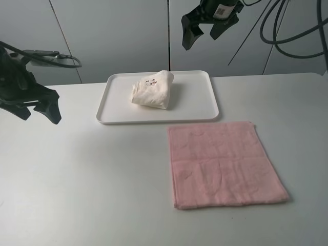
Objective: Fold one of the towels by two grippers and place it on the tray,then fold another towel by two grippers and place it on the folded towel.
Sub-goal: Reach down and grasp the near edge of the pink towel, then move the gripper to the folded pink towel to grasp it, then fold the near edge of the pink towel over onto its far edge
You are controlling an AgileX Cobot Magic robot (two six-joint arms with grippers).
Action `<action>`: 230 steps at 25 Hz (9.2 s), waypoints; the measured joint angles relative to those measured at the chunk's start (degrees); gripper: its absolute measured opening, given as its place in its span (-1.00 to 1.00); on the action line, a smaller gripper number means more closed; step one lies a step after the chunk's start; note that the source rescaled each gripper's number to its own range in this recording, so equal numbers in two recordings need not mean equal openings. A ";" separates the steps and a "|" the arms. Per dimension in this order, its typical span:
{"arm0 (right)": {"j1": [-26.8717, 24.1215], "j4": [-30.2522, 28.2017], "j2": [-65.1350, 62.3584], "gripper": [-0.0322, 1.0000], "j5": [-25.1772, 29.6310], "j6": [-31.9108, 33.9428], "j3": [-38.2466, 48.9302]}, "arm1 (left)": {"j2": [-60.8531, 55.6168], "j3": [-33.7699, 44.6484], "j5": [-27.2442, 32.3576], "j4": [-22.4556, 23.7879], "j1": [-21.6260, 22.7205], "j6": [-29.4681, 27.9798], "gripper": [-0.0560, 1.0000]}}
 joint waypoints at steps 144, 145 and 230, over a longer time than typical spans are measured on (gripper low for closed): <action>-0.22 -4.82 -28.53 1.00 -41.24 -60.19 95.40 | 22.35 -3.96 -16.62 2.39 -59.39 21.26 0.98; -0.22 -4.97 -28.24 1.00 -41.51 -59.48 95.40 | 22.35 -3.96 -16.62 2.39 -59.39 21.26 0.98; -0.22 -7.38 -49.47 -0.94 -54.83 -1.12 96.05 | 14.38 -3.86 -27.67 30.03 -54.43 -23.32 -0.86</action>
